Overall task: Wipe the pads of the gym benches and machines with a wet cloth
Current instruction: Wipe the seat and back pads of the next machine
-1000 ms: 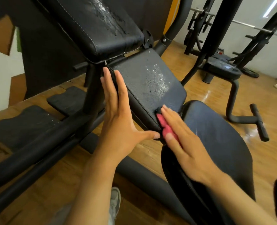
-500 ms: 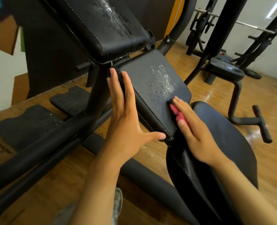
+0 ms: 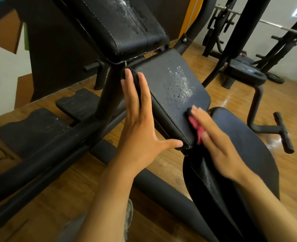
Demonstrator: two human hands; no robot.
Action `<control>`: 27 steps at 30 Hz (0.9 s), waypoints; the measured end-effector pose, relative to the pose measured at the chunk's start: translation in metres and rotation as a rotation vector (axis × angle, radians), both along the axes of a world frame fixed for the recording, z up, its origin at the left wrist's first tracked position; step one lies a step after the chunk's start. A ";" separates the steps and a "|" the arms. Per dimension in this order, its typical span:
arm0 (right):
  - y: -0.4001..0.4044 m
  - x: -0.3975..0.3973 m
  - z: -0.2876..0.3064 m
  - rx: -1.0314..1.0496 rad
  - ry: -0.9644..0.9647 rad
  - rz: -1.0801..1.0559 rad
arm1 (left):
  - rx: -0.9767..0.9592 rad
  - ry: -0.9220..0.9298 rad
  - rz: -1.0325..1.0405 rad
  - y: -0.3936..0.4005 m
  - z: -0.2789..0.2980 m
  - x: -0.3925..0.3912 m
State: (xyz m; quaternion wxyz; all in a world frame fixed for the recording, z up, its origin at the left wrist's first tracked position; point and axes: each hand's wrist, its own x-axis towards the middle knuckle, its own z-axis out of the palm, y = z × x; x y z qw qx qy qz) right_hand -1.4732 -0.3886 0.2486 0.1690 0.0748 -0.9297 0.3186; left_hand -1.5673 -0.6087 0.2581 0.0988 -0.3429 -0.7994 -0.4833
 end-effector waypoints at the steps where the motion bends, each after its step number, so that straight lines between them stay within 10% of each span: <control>1: 0.013 -0.015 0.002 -0.065 -0.012 -0.071 | -0.002 -0.002 -0.004 0.000 0.000 0.000; 27: -0.041 0.007 0.015 0.111 0.002 0.000 | 0.043 -0.044 0.043 -0.005 -0.001 -0.002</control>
